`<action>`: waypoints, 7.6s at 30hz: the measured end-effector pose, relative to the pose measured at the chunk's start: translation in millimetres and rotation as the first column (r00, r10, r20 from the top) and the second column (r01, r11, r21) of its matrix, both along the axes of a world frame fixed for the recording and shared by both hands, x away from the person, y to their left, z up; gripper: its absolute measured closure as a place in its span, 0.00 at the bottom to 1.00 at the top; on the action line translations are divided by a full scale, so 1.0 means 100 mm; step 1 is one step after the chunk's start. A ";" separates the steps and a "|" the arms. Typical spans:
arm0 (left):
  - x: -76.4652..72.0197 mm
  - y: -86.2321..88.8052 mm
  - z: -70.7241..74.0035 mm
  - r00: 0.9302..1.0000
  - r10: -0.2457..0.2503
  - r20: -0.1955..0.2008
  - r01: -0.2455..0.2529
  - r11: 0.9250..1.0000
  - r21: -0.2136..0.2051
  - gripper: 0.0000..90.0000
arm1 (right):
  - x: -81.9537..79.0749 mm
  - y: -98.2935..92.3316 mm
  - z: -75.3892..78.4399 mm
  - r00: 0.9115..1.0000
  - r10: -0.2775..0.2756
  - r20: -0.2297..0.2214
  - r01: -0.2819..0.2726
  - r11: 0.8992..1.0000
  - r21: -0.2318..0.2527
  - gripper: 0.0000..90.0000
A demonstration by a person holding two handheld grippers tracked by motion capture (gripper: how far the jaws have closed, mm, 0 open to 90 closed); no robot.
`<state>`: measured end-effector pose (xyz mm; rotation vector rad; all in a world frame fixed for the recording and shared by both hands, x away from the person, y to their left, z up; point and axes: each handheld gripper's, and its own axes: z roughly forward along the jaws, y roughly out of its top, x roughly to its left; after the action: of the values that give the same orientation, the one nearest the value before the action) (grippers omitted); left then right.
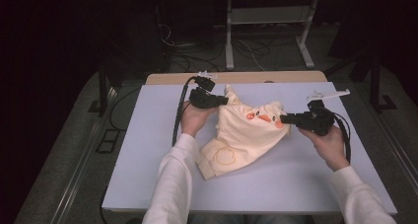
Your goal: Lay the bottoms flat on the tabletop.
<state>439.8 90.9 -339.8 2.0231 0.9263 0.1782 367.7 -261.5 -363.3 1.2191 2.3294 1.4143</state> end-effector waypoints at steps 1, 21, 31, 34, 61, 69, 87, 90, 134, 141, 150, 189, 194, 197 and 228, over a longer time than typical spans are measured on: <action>-0.01 0.03 0.04 1.000 0.003 0.010 -0.003 1.000 0.003 0.94 | 0.03 0.01 0.07 1.000 0.000 0.010 0.000 1.000 -0.006 0.93; -0.15 0.20 0.72 0.992 0.030 0.122 -0.031 0.999 0.012 0.95 | 0.73 0.22 0.88 0.996 -0.045 0.080 0.045 0.999 0.005 0.93; -0.32 0.13 0.86 0.983 0.045 0.177 -0.046 0.999 0.002 0.95 | 0.95 0.24 1.09 0.994 -0.063 0.093 0.062 0.998 0.021 0.93; -0.44 0.10 0.72 0.976 0.070 0.209 -0.066 0.998 -0.026 0.95 | 0.99 0.26 1.02 0.994 -0.058 0.094 0.055 0.998 0.036 0.93; -0.99 0.24 -0.63 0.984 0.172 0.051 -0.167 0.982 -0.093 0.94 | 0.72 0.33 0.07 1.000 0.018 -0.005 -0.018 1.000 0.016 0.93; -1.17 0.29 -0.88 0.982 0.176 -0.065 -0.183 0.975 -0.128 0.94 | 0.48 0.33 -0.13 0.999 0.037 -0.039 -0.035 0.999 0.036 0.93; -1.47 0.32 -0.59 0.972 0.187 0.140 -0.183 0.982 -0.038 0.65 | 0.05 0.16 -0.46 0.993 0.046 -0.110 -0.046 0.999 0.005 0.93; -1.35 0.30 -0.43 0.972 0.186 0.141 -0.181 0.982 -0.044 0.58 | 0.01 0.15 -0.47 0.993 0.046 -0.110 -0.046 0.999 -0.001 0.93; -0.39 0.11 -0.11 0.999 0.052 0.017 -0.054 0.988 0.148 0.99 | 0.02 -0.10 -0.38 0.989 0.011 -0.149 0.002 0.996 0.084 0.93; -0.39 0.27 0.03 0.994 0.093 0.054 -0.097 0.992 0.079 0.99 | 0.15 -0.11 -0.18 0.991 0.014 -0.135 -0.003 0.996 0.085 0.93; -0.30 0.37 0.23 0.985 0.135 0.106 -0.139 0.990 0.037 0.99 | 0.41 -0.03 0.18 0.995 0.011 -0.100 -0.008 1.000 0.027 0.93; 0.62 0.49 0.22 0.951 0.274 0.142 -0.276 0.961 0.001 0.99 | 1.38 0.29 0.14 0.989 -0.129 -0.077 0.130 0.991 0.021 0.93; 0.70 0.49 0.21 0.946 0.288 0.145 -0.292 0.956 0.003 0.99 | 1.45 0.33 0.10 0.987 -0.146 -0.073 0.147 0.989 0.014 0.93; 0.72 0.49 0.20 0.946 0.291 0.145 -0.296 0.955 0.009 0.99 | 1.47 0.36 0.11 0.986 -0.151 -0.067 0.151 0.988 0.005 0.93; 0.51 0.55 -0.15 0.959 0.253 0.126 -0.242 0.965 -0.099 0.01 | 1.32 0.33 -0.40 0.975 -0.196 -0.109 0.199 0.980 0.017 0.00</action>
<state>490.7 146.3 -355.2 1.7904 1.0795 0.4051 499.7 -229.0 -402.9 1.5218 2.1874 1.3500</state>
